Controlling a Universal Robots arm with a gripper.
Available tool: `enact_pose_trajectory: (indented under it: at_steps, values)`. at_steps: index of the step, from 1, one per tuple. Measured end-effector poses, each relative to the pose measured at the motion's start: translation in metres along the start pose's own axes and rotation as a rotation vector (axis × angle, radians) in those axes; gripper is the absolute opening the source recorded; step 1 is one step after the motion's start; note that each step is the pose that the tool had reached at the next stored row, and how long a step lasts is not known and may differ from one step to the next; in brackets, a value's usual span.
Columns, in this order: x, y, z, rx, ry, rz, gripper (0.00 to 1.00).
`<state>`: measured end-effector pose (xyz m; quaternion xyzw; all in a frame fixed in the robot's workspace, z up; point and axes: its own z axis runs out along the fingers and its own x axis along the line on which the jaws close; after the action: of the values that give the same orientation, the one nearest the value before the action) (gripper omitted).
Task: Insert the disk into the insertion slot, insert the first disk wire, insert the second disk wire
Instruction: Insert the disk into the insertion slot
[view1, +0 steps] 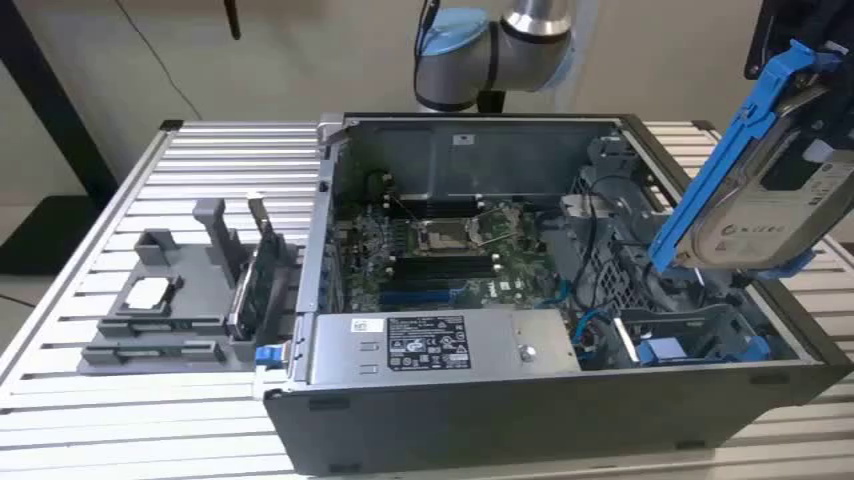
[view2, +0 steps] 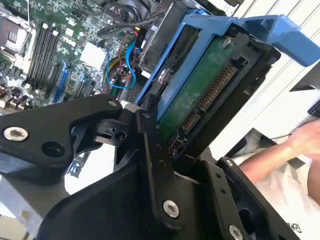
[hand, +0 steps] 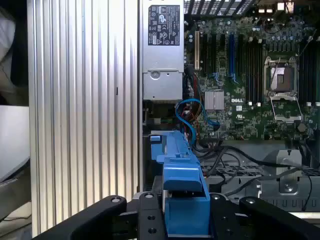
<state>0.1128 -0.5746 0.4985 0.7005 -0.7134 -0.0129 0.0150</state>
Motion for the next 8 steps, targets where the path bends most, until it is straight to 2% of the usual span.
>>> enact_pose_trajectory:
  at_steps: [8]
  values:
    - [0.0000, 0.0000, 0.0000, 0.0000, 0.0016, 0.000, 0.33]
